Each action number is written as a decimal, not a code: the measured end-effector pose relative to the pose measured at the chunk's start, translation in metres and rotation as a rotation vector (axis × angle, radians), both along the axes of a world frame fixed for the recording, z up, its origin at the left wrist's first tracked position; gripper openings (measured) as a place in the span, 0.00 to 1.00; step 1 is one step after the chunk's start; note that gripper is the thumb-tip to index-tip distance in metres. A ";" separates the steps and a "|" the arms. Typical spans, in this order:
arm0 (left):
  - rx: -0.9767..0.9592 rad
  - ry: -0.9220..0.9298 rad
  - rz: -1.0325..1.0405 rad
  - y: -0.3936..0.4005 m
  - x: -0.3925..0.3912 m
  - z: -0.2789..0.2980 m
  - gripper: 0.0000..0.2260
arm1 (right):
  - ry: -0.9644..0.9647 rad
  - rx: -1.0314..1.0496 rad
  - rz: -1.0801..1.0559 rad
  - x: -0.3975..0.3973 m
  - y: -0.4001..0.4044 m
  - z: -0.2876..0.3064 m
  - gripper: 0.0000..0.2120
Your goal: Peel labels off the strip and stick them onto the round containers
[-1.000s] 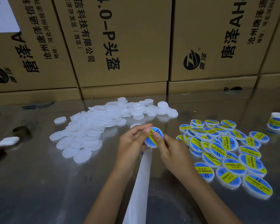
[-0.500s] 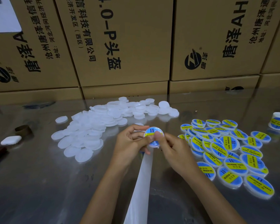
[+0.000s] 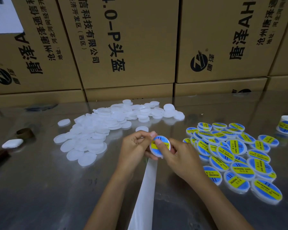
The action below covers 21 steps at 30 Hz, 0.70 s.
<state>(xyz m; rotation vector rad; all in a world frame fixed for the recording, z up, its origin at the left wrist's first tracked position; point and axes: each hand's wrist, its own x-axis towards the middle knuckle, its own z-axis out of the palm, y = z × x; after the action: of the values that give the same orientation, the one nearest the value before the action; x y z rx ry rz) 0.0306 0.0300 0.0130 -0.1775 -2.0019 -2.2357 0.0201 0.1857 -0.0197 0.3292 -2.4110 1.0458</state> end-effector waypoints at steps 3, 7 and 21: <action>-0.022 0.033 -0.085 0.001 0.000 -0.001 0.05 | 0.020 -0.018 -0.028 -0.002 0.002 0.000 0.22; -0.058 0.036 -0.204 0.002 0.000 -0.002 0.17 | 0.004 -0.079 -0.071 -0.006 0.003 -0.001 0.27; 0.079 -0.037 0.090 -0.001 -0.002 0.001 0.09 | -0.045 -0.240 0.164 0.004 -0.006 0.004 0.27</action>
<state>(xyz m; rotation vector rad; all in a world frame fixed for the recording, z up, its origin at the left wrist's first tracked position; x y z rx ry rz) 0.0289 0.0295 0.0140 -0.0369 -1.8959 -2.2729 0.0245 0.1795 -0.0160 0.4281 -2.2951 1.4139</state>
